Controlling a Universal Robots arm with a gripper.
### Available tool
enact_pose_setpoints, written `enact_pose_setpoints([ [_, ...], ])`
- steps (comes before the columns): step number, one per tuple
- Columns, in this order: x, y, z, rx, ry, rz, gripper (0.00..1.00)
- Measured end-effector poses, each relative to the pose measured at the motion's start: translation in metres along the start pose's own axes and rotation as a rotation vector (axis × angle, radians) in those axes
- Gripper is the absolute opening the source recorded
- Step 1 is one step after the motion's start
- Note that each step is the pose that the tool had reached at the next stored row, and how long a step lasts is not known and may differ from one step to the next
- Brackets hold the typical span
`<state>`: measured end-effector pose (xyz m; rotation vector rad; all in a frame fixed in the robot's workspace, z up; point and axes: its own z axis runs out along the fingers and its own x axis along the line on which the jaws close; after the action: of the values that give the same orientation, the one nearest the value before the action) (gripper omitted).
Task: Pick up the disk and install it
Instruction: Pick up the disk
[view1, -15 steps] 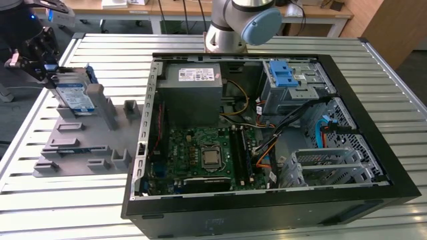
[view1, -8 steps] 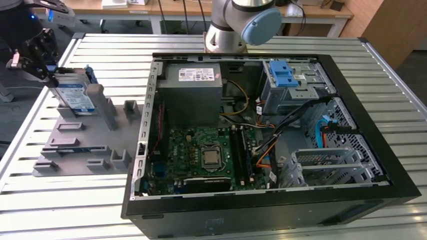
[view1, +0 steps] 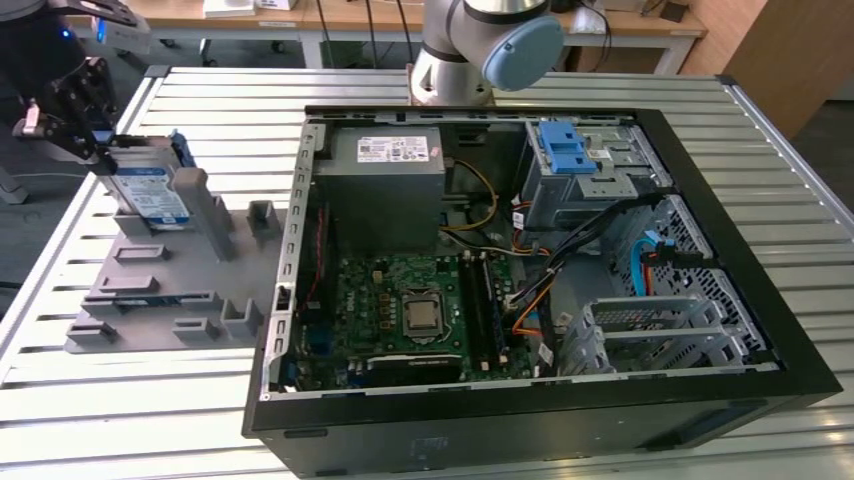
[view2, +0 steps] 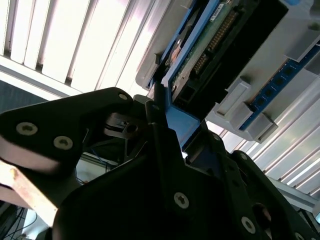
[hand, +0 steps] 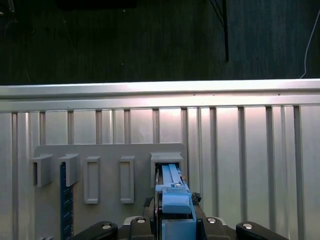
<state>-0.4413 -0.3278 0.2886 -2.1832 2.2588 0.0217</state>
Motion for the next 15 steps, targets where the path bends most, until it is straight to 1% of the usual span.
enact_pose_setpoints([
  [2, 0.0000, 0.0000, 0.0000, -0.0001, 0.0002, -0.013, 0.37],
  [11, 0.0000, 0.0000, 0.0000, -0.0001, 0.0002, -0.014, 0.38],
  [12, 0.0000, 0.0000, 0.0000, -0.0001, 0.0001, -0.014, 0.44],
  [15, 0.0000, 0.0000, 0.0000, -0.0001, 0.0001, -0.014, 0.44],
])
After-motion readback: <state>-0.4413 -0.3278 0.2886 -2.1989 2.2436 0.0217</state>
